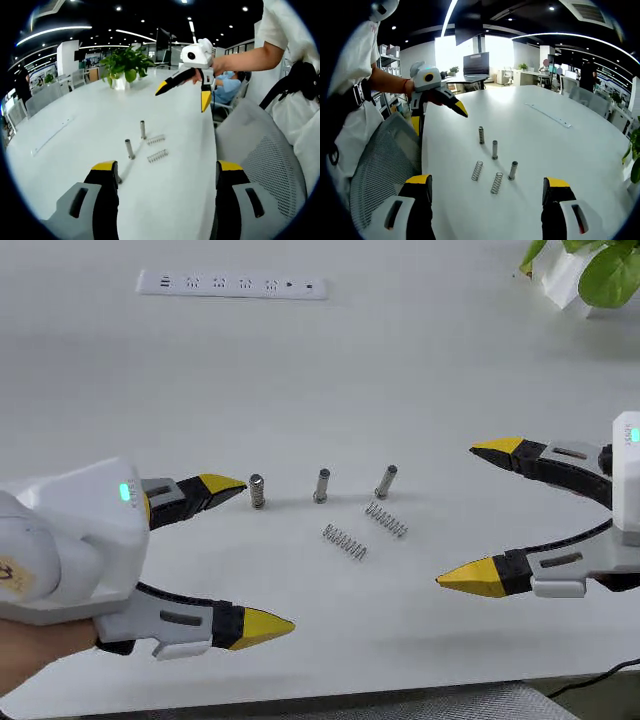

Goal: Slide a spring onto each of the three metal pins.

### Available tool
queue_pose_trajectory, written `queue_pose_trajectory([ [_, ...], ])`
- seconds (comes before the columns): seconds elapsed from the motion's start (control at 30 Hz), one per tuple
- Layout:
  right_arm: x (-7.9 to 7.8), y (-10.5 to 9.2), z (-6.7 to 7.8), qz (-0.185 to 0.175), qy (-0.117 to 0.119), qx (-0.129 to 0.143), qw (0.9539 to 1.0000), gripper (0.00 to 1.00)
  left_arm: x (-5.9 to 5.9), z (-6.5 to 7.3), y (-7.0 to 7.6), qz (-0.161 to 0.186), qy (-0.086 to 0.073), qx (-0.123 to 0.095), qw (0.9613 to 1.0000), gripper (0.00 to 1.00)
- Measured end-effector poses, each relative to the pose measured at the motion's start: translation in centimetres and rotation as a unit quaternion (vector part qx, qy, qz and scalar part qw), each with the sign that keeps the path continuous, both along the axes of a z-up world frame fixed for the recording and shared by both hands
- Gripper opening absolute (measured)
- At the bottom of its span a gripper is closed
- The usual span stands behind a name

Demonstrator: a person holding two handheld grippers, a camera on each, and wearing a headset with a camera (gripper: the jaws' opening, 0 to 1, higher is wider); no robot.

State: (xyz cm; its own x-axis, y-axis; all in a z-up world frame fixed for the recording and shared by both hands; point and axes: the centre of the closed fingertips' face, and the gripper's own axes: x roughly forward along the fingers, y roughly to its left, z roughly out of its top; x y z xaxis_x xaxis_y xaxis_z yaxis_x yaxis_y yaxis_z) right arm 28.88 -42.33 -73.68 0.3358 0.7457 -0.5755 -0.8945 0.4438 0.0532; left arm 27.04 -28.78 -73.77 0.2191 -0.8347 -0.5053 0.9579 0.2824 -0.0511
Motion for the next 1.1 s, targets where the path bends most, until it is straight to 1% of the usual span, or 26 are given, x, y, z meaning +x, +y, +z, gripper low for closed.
queue_pose_trajectory([
  [0.07,-0.1,-0.3,-0.1,-0.004,0.0,0.0,1.0,0.9,0.1,-0.2,-0.6,-0.01,0.003,0.006,0.9999,0.74],
  [0.1,-0.2,-0.5,-0.2,-0.008,0.0,0.001,1.0,0.9,0.2,-0.6,-1.0,-0.017,0.004,0.014,0.9998,0.73],
  [0.13,-0.2,-0.7,-0.2,-0.011,0.0,0.002,0.9999,0.9,0.2,-0.9,-1.2,-0.025,-0.002,0.026,0.9993,0.71],
  [0.17,-0.3,-0.9,-0.2,-0.014,0.0,0.003,0.9999,0.9,0.3,-1.4,-1.3,-0.04,-0.01,0.049,0.998,0.69],
  [0.23,-0.3,-1.3,-0.2,-0.021,-0.001,0.006,0.9998,0.89,0.2,-1.9,-1.8,-0.059,-0.018,0.071,0.9956,0.64],
  [0.27,-0.4,-1.4,-0.3,-0.027,0.001,0.008,0.9996,0.89,0.9,-2.6,-1.7,-0.063,-0.035,0.105,0.9919,0.6],
  [0.3,-0.4,-1.5,-0.3,-0.028,0.001,0.008,0.9996,0.89,1.1,-2.9,-1.7,-0.069,-0.044,0.122,0.9892,0.55],
  [0.33,-0.6,-1.6,-0.4,-0.031,0.002,0.008,0.9995,0.88,0.9,-2.9,-2.4,-0.083,-0.045,0.119,0.9884,0.51],
  [0.37,-0.6,-1.7,-0.5,-0.032,0.002,0.008,0.9994,0.88,1.0,-3.0,-2.9,-0.08,-0.041,0.114,0.9894,0.49],
  [0.4,-0.8,-1.7,-0.5,-0.034,0.003,0.008,0.9994,0.88,1.1,-3.2,-3.2,-0.081,-0.041,0.121,0.9885,0.48],
  [0.43,-0.9,-1.7,-0.6,-0.034,0.005,0.009,0.9994,0.88,1.5,-3.8,-3.1,-0.087,-0.055,0.146,0.9839,0.45],
  [0.47,-1.0,-1.8,-0.6,-0.036,0.005,0.01,0.9993,0.88,1.5,-3.9,-3.4,-0.096,-0.063,0.152,0.9818,0.43],
  [0.5,-1.0,-1.8,-0.7,-0.037,0.005,0.01,0.9992,0.88,1.5,-4.4,-3.7,-0.097,-0.06,0.16,0.9805,0.4],
  [0.53,-1.1,-1.9,-0.7,-0.038,0.005,0.009,0.9992,0.87,1.7,-4.6,-3.9,-0.096,-0.063,0.166,0.9795,0.39],
  [0.57,-1.1,-1.9,-0.7,-0.04,0.006,0.01,0.9991,0.87,1.8,-4.7,-4.0,-0.098,-0.068,0.174,0.9775,0.38],
  [0.6,-1.2,-2.0,-0.7,-0.043,0.005,0.012,0.999,0.87,2.0,-5.2,-3.9,-0.103,-0.075,0.197,0.9722,0.37],
  [0.63,-1.2,-2.0,-0.7,-0.045,0.006,0.013,0.9989,0.87,2.1,-5.5,-3.9,-0.105,-0.078,0.207,0.9695,0.35],
  [0.67,-1.3,-2.1,-0.8,-0.047,0.006,0.012,0.9988,0.87,2.1,-6.0,-4.0,-0.112,-0.085,0.222,0.9647,0.34],
  [0.7,-1.3,-2.2,-0.9,-0.048,0.007,0.011,0.9988,0.86,2.2,-6.2,-4.2,-0.118,-0.092,0.23,0.9615,0.33],
  [0.73,-1.3,-2.2,-0.9,-0.049,0.007,0.011,0.9987,0.86,2.2,-6.5,-4.3,-0.117,-0.09,0.235,0.9608,0.32],
  [0.77,-1.3,-2.3,-0.9,-0.052,0.006,0.014,0.9985,0.86,2.2,-6.9,-4.4,-0.119,-0.088,0.244,0.9583,0.32],
  [0.8,-1.4,-2.3,-0.9,-0.053,0.007,0.016,0.9984,0.86,2.2,-7.1,-4.6,-0.123,-0.092,0.248,0.9565,0.32],
  [0.87,-1.5,-2.4,-1.1,-0.055,0.007,0.015,0.9983,0.85,2.5,-7.7,-4.6,-0.128,-0.095,0.264,0.9512,0.31],
  [1.0,-1.7,-2.7,-1.5,-0.062,0.01,0.018,0.9979,0.85,2.6,-8.3,-5.2,-0.138,-0.095,0.276,0.9465,0.31],
  [1.1,-1.8,-2.9,-1.7,-0.067,0.01,0.021,0.9975,0.83,2.9,-8.7,-5.6,-0.141,-0.094,0.282,0.9442,0.3],
])
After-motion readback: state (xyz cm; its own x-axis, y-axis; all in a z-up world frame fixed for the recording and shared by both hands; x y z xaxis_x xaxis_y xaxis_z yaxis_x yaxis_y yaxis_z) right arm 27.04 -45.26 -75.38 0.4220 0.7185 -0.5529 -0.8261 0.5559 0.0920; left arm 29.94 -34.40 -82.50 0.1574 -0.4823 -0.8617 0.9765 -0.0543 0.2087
